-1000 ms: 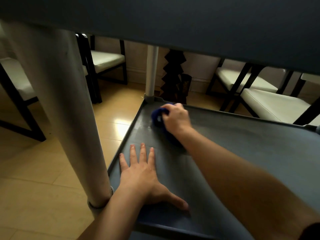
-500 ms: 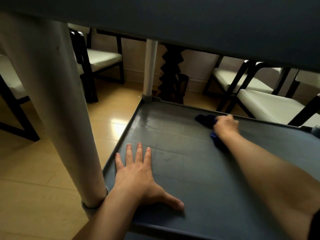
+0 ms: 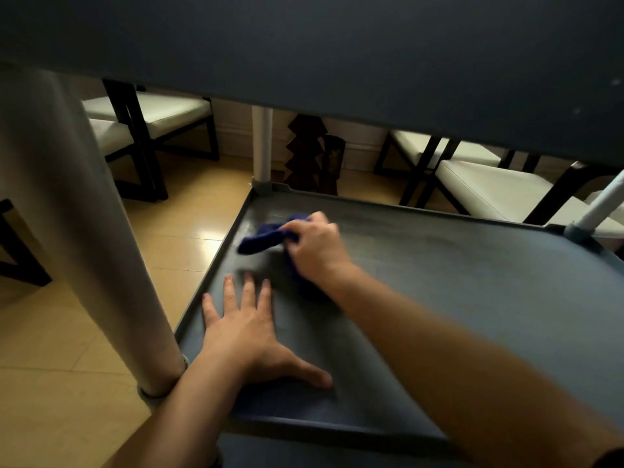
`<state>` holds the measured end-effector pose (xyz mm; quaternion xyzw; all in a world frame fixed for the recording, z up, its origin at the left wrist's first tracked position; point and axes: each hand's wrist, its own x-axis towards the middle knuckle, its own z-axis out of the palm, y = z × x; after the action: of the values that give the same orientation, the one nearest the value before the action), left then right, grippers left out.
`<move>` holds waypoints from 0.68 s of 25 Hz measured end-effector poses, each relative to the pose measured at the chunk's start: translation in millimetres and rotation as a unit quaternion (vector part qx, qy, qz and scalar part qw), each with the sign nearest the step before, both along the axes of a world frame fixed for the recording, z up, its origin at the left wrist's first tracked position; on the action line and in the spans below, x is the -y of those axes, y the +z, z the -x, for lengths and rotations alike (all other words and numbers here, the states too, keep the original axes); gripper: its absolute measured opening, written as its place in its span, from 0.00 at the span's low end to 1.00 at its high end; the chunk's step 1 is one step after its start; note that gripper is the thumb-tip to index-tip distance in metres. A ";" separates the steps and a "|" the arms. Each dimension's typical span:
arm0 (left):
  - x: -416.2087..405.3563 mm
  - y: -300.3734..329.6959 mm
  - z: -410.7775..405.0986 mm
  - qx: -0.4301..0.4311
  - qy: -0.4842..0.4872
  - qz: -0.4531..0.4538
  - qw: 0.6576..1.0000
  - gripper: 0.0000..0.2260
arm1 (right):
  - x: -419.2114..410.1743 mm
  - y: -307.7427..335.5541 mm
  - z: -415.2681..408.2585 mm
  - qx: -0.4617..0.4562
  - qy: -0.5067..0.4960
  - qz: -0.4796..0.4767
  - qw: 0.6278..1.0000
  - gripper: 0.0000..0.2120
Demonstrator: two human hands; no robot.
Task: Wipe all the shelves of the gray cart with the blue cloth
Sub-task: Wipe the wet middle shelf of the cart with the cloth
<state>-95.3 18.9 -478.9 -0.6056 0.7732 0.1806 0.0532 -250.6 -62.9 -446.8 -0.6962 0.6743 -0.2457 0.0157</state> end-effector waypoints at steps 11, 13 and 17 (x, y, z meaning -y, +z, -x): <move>1.4 -0.1 -2.1 0.006 -0.007 -0.004 1.000 0.83 | -83.6 -15.9 266.8 -0.126 -0.336 -0.093 0.929 0.16; 2.8 3.8 -1.0 0.007 -0.009 -0.018 1.000 0.83 | -115.2 -5.5 295.7 -0.080 -0.365 -0.105 0.922 0.16; 4.2 16.6 -0.6 0.009 -0.016 -0.062 0.998 0.85 | -104.3 7.4 229.6 -0.002 -0.293 -0.060 0.954 0.15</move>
<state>-94.7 14.6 -462.3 -0.5904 0.7696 0.2216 0.1004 -480.1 41.4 -439.4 -0.4659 0.8624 -0.1974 -0.0168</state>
